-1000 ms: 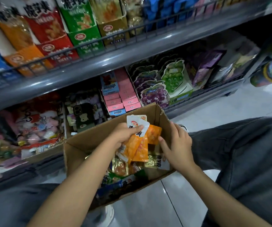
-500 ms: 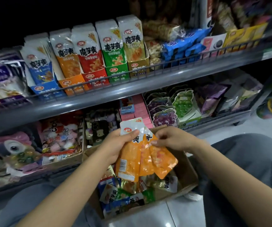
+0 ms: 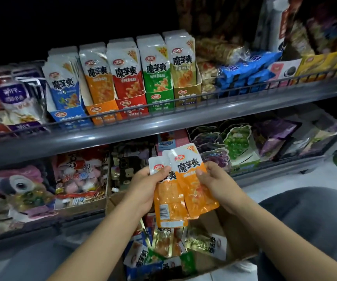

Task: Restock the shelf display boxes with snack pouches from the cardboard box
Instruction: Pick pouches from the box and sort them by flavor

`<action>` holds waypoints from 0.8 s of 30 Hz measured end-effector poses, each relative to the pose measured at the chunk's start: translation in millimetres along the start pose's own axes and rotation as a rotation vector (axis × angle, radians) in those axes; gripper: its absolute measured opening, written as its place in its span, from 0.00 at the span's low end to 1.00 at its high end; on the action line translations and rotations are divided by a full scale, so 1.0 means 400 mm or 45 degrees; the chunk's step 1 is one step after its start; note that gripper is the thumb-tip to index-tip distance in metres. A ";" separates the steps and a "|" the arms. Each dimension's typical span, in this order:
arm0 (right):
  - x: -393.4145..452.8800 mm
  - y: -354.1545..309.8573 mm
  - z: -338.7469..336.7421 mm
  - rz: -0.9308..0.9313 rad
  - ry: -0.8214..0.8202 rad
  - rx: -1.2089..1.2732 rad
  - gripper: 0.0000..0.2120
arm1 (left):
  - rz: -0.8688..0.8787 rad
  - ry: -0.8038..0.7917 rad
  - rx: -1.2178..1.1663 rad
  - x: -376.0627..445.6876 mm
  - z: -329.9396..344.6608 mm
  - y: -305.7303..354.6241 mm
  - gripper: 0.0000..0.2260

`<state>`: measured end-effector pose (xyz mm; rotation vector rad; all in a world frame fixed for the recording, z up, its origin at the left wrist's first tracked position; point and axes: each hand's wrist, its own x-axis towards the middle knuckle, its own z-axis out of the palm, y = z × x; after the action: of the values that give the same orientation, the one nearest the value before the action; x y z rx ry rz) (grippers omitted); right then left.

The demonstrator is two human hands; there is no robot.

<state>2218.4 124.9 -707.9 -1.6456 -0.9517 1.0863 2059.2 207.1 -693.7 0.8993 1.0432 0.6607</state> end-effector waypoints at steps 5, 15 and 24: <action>0.002 -0.004 -0.007 -0.025 0.096 0.013 0.08 | 0.049 0.159 0.022 0.014 0.011 -0.010 0.07; -0.001 -0.002 -0.027 0.232 0.052 0.461 0.09 | -0.286 0.075 -0.073 0.015 0.004 -0.002 0.09; -0.007 0.003 0.038 0.269 -0.014 0.767 0.09 | 0.044 0.090 -0.123 -0.003 0.021 -0.020 0.16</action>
<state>2203.4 126.1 -711.2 -1.2508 -0.3945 1.3631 2066.9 199.6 -698.3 0.8164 1.0516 0.7705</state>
